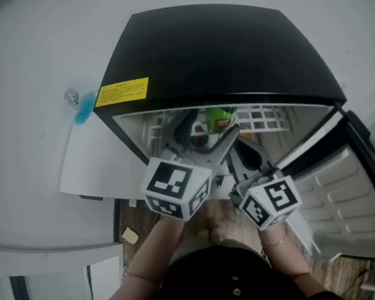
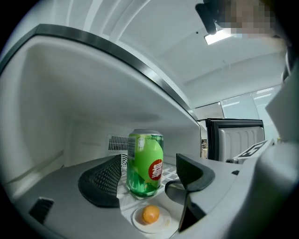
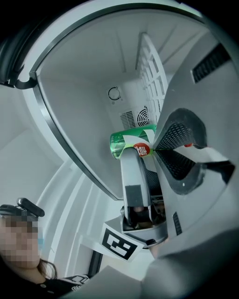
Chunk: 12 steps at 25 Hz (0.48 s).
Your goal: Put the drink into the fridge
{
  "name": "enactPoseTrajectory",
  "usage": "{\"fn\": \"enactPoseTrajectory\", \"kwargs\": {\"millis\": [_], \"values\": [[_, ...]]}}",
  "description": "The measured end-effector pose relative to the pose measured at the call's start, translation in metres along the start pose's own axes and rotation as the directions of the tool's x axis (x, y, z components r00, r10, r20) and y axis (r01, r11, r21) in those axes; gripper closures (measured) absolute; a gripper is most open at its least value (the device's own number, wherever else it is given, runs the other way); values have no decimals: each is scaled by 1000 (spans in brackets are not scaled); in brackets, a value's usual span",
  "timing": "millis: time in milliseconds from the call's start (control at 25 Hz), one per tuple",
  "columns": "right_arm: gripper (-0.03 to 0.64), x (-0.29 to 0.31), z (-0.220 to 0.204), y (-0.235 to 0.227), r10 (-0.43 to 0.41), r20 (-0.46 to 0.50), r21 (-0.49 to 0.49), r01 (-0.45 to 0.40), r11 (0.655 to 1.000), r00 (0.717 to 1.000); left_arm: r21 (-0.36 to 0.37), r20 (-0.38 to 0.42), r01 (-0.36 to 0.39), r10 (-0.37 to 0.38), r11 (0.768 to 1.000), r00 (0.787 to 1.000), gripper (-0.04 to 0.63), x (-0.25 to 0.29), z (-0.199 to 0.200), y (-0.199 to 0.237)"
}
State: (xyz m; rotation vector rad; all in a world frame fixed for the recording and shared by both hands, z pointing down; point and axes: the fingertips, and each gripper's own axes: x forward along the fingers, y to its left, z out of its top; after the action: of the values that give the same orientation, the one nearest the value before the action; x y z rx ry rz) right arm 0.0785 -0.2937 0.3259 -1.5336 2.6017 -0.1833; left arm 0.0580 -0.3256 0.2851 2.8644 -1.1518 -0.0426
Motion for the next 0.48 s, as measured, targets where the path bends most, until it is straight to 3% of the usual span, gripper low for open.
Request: {"fn": "enactPoseTrajectory", "kwargs": {"millis": [200,480], "values": [[607,-2,2,3,-4,2,-32,4,999,1000,20,-5,3,-3,1000,1000,216,-16,-12,-1],[607,-3,1,3,-21,2,-56,21,998,1000,-30,24,3,-2,1000,1000,231,-35,-26,-1]]}}
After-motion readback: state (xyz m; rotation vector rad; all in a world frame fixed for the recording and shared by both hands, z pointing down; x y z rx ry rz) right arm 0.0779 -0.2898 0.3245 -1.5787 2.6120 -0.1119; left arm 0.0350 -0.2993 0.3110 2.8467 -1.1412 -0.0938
